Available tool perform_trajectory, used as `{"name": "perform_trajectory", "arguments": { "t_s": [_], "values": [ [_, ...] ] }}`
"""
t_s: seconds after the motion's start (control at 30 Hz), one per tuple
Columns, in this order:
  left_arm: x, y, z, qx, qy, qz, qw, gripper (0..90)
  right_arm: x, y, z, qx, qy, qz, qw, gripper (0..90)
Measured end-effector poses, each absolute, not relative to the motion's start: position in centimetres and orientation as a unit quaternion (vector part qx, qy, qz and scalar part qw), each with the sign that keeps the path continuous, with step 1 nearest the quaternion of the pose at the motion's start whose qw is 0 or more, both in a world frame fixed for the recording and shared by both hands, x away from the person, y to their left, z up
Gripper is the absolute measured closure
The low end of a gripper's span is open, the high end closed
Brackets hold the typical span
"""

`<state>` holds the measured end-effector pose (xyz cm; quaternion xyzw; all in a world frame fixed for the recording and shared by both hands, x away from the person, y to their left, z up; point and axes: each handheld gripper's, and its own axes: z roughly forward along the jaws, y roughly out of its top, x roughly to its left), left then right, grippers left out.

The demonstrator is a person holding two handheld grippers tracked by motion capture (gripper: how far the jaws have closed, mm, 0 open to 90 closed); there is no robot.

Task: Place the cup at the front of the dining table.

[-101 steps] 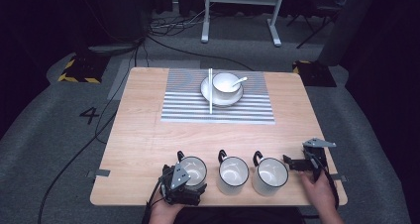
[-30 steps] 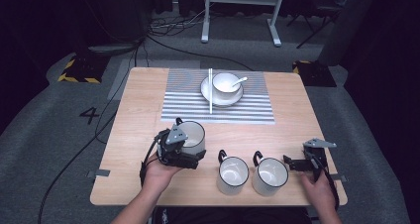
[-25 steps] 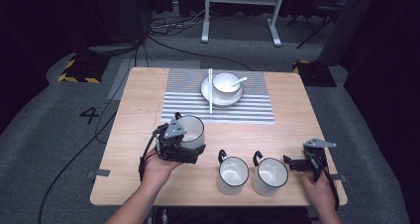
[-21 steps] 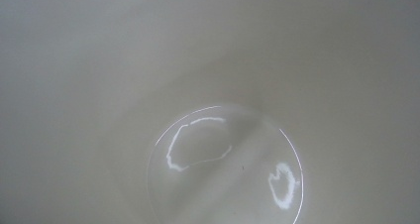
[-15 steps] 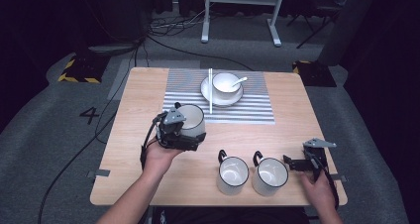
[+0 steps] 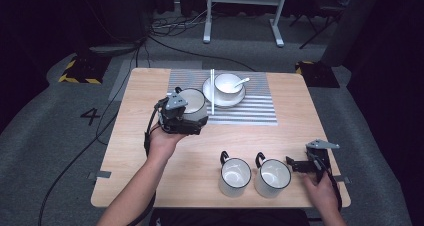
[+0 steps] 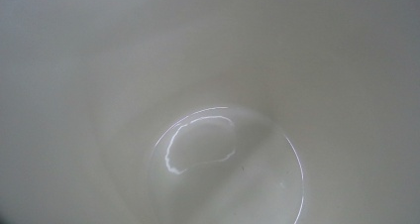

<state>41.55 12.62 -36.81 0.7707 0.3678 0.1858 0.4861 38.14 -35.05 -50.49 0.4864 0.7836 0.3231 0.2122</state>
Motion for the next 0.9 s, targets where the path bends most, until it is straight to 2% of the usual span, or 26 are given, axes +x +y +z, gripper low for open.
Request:
{"name": "perform_trajectory", "arguments": {
  "t_s": [0.17, 0.47, 0.9],
  "values": [
    [43.1, 13.1, -36.8, 0.767, 0.379, 0.164, 0.491, 3.4, 38.1, -35.0, -50.5, 0.487, 0.784, 0.323, 0.212, 0.4],
    [45.9, 13.6, -36.6, 0.764, 0.383, 0.191, 0.482, 3.4, 38.1, -35.0, -50.5, 0.486, 0.783, 0.323, 0.212, 0.4],
    [49.8, 13.8, -35.8, 0.754, 0.389, 0.201, 0.488, 3.4, 38.2, -35.0, -50.5, 0.487, 0.783, 0.323, 0.212, 0.4]
  ]
}}
